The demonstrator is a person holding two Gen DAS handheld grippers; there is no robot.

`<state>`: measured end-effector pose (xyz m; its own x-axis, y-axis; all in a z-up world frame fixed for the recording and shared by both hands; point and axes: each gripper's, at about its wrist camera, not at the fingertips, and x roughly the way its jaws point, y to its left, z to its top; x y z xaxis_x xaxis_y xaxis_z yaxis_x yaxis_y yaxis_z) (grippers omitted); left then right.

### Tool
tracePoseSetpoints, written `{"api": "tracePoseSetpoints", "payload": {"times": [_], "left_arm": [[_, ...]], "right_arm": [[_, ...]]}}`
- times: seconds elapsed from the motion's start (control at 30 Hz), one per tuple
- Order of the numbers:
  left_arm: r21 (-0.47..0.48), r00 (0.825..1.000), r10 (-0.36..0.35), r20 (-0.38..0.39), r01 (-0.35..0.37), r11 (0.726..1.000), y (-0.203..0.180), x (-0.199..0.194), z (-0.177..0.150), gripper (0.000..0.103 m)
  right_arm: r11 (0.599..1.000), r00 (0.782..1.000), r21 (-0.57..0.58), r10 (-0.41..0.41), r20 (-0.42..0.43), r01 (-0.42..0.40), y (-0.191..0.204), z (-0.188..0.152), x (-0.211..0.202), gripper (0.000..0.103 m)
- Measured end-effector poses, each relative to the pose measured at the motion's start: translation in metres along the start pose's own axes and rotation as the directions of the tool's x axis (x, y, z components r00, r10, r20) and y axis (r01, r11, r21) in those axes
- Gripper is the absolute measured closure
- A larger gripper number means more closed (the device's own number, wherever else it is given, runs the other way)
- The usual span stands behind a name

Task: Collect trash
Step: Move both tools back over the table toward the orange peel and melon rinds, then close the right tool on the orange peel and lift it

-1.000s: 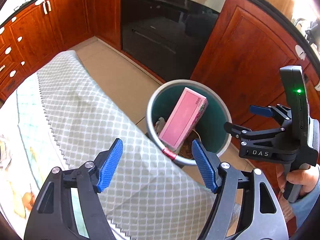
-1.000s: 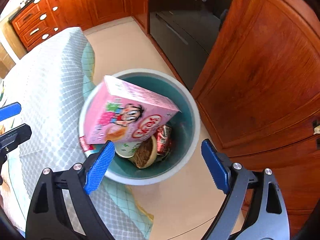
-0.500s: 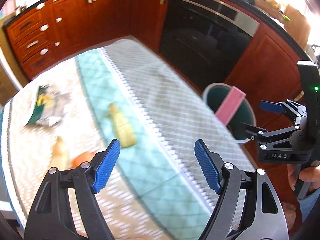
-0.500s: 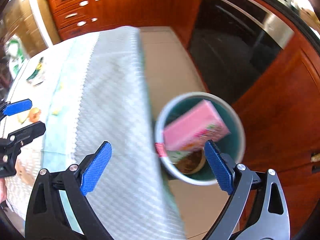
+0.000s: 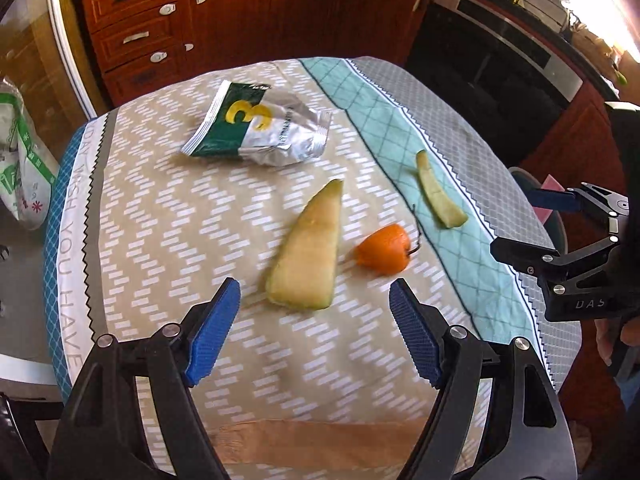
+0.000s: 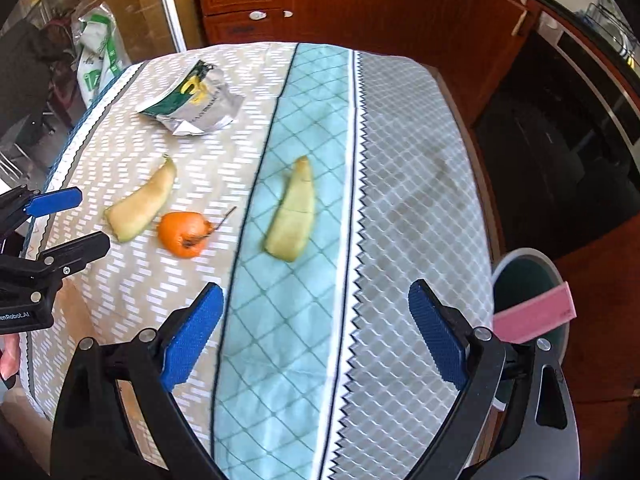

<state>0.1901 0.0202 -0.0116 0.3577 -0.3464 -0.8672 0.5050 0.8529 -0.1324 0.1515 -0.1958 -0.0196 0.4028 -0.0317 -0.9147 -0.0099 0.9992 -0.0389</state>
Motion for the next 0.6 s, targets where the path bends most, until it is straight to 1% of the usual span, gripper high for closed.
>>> {"api": "tracePoseSetpoints", "payload": {"times": [0.1,0.17,0.37,0.4,0.47,0.6], "left_arm": [[-0.02,1.0,0.004,-0.005,-0.004,1.0,0.018,0.003,-0.003,0.025],[-0.027,1.0,-0.006,-0.011,0.006,1.0,0.027,0.006,-0.004,0.025],[-0.014,1.0,-0.015,-0.016,0.015,1.0,0.037,0.013,-0.006,0.025],[-0.014,1.0,-0.02,-0.015,0.019,1.0,0.039,0.014,-0.007,0.025],[-0.016,1.0,-0.027,-0.014,0.026,1.0,0.042,0.014,-0.008,0.025],[-0.024,0.999,-0.042,-0.021,0.041,0.999,0.047,0.017,-0.01,0.025]], "right_arm": [[0.999,1.0,-0.028,0.023,-0.017,-0.023,0.023,0.007,0.014,0.013],[0.999,0.999,-0.04,0.032,-0.027,-0.034,0.036,0.012,0.023,0.013],[0.997,0.997,-0.041,0.07,-0.039,-0.072,0.059,0.019,0.042,0.014],[0.996,0.997,-0.042,0.072,-0.039,-0.074,0.062,0.02,0.044,0.015],[0.996,0.996,-0.045,0.077,-0.044,-0.079,0.065,0.022,0.049,0.021],[0.995,0.994,-0.046,0.091,-0.06,-0.093,0.07,0.024,0.059,0.027]]}}
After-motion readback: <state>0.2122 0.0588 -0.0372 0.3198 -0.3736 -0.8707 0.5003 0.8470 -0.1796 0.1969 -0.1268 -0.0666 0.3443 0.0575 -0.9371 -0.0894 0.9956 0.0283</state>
